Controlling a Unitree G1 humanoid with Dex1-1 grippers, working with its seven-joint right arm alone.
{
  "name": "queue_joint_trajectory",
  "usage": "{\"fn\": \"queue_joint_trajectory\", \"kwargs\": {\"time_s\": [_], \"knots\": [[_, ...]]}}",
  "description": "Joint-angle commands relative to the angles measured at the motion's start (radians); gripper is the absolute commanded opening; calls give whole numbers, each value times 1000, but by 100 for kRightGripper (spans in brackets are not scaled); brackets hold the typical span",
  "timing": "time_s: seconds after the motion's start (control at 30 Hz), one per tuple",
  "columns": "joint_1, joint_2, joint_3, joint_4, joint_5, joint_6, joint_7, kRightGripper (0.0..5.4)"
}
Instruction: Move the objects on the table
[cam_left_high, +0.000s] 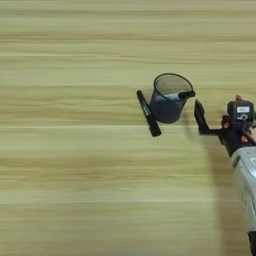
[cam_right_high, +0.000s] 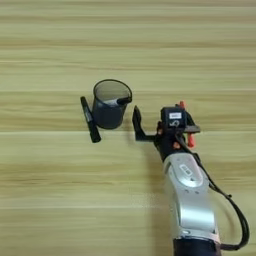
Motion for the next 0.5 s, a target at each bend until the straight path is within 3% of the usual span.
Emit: {"fn": "queue_joint_trajectory", "kwargs": {"time_s": [0.03,0.2,0.5], "knots": [[43,11,22,-143,18,26,4,538],[97,40,57,-211,24,62,13,538],[99,85,119,-235,30,83,18,538]]}}
